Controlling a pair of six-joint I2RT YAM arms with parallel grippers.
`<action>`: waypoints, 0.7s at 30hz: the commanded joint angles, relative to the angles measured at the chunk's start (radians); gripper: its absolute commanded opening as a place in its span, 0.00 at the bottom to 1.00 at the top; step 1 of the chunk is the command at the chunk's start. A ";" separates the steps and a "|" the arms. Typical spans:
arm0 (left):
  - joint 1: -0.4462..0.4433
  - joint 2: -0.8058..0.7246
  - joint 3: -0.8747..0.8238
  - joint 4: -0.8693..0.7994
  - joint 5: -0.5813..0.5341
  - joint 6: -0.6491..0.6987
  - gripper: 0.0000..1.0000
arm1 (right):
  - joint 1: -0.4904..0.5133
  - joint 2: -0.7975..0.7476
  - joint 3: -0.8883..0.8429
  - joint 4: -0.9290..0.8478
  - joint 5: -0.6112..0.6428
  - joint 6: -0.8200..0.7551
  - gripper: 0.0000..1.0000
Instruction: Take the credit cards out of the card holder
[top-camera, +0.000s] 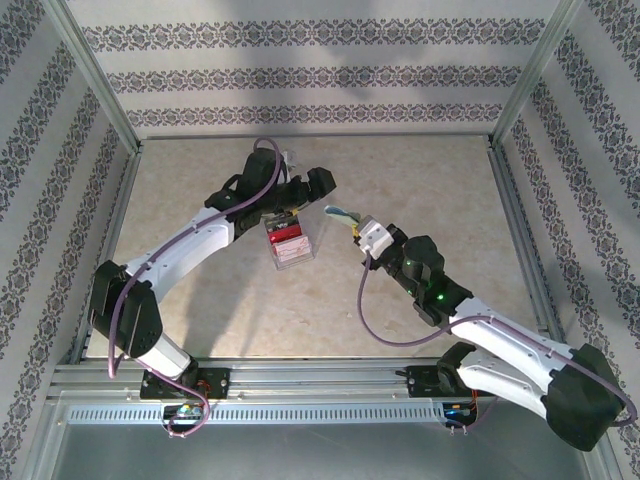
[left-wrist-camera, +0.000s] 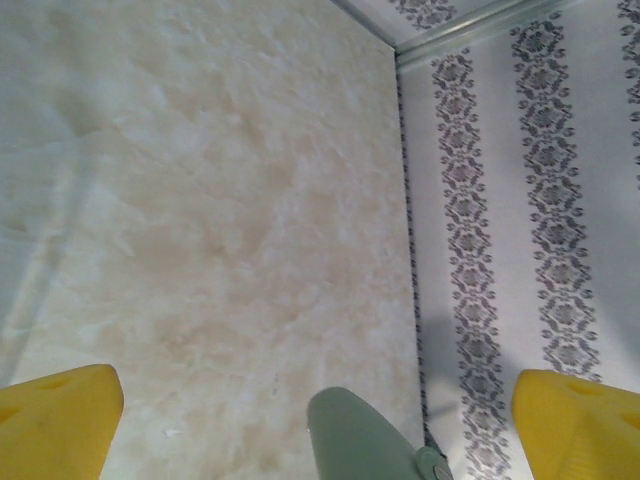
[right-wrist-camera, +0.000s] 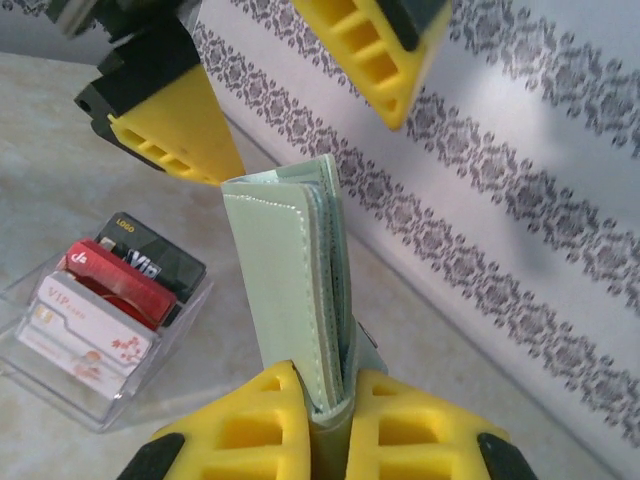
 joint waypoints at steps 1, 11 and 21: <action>0.014 0.039 0.037 -0.052 0.119 -0.043 1.00 | 0.009 0.009 0.006 0.125 -0.026 -0.112 0.00; 0.011 0.084 0.039 -0.001 0.235 -0.095 0.89 | 0.026 0.053 0.019 0.173 -0.015 -0.148 0.00; 0.004 0.109 0.050 0.058 0.334 -0.136 0.68 | 0.028 0.142 0.053 0.235 0.012 -0.205 0.00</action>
